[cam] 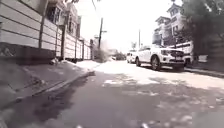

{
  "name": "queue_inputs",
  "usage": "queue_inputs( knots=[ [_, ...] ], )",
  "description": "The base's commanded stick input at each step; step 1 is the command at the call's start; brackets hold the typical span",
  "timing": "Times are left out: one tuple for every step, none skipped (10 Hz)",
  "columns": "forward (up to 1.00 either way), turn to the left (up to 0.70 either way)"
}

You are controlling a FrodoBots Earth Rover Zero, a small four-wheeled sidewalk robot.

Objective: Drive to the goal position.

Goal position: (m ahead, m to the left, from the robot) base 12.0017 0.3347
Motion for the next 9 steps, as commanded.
queue_inputs(
  knots=[
    [1.00, 0.00],
    [1.00, 0.00],
    [1.00, 0.00],
    [1.00, 0.00],
    [1.00, 0.00],
    [1.00, 0.00],
    [1.00, 0.00],
    [1.00, 0.00],
    [1.00, 0.00]
  ],
)
